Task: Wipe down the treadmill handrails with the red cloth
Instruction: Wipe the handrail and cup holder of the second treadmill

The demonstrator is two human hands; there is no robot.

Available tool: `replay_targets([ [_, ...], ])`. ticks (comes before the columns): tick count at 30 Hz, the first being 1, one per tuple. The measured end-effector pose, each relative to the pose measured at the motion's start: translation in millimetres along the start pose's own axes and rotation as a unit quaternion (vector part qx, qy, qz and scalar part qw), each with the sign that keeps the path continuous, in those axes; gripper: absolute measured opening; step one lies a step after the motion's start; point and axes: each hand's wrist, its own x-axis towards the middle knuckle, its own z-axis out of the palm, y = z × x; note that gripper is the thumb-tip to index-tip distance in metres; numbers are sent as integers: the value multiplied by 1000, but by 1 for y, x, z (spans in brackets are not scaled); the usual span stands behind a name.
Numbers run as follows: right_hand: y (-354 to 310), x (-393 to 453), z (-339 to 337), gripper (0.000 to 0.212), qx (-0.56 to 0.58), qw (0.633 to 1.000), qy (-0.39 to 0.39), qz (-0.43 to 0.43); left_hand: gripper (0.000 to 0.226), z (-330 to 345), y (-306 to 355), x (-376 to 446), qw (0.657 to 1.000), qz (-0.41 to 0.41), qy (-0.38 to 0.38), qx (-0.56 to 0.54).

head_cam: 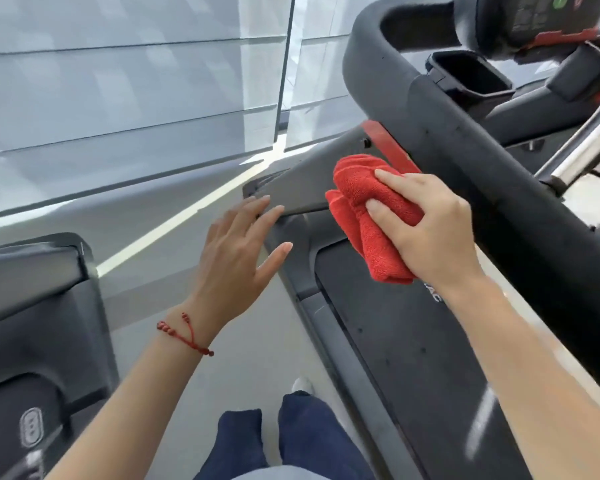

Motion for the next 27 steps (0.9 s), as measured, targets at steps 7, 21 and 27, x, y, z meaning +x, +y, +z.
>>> replay_targets([
  [7,3,-54,63,40,50,998,8,39,47,19,-13,-50,998,-49,-11,39],
  [21,82,-161,110,44,69,989,-30,130,48,88,20,-126,987,-64,-118,86],
  [27,109,-195,112,41,62,981,-39,180,45,113,39,-148,981,-54,-168,78],
])
